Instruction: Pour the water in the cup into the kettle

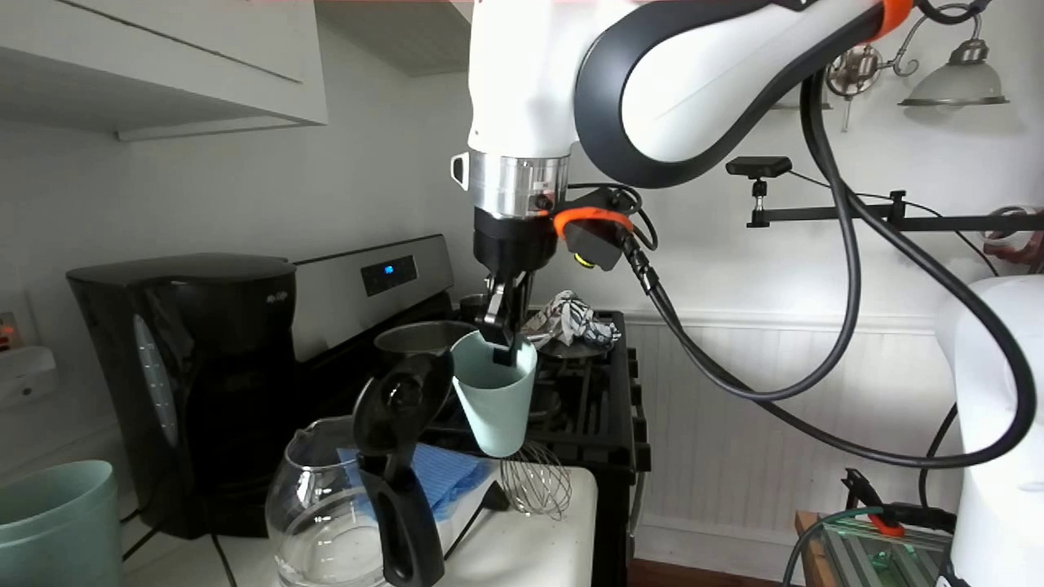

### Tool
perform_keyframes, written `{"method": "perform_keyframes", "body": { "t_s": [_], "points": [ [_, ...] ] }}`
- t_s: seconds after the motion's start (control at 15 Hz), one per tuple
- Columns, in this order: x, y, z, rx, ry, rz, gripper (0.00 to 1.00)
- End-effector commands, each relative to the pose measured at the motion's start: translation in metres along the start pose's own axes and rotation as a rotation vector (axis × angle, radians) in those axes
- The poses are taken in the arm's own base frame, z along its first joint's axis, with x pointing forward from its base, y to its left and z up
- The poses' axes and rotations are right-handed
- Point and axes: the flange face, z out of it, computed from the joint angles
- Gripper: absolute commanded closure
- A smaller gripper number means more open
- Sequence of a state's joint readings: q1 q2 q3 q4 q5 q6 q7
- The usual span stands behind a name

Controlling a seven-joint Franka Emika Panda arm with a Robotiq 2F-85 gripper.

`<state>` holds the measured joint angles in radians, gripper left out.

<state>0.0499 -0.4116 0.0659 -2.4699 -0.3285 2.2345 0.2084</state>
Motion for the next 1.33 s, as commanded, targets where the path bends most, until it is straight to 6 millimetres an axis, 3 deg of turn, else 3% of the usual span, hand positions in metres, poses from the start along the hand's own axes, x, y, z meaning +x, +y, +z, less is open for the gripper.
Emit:
{"method": "perform_keyframes", "body": {
  "t_s": [0.0,0.47,1.27],
  "points": [
    [-0.009,-0.001,-0.005,0.079,0.018,-0.086,0.99],
    [-0.011,-0.023,-0.008,0.134,0.036,-0.274,0.99],
    [-0.011,-0.103,-0.001,0.303,0.024,-0.360,0.99]
  ]
}}
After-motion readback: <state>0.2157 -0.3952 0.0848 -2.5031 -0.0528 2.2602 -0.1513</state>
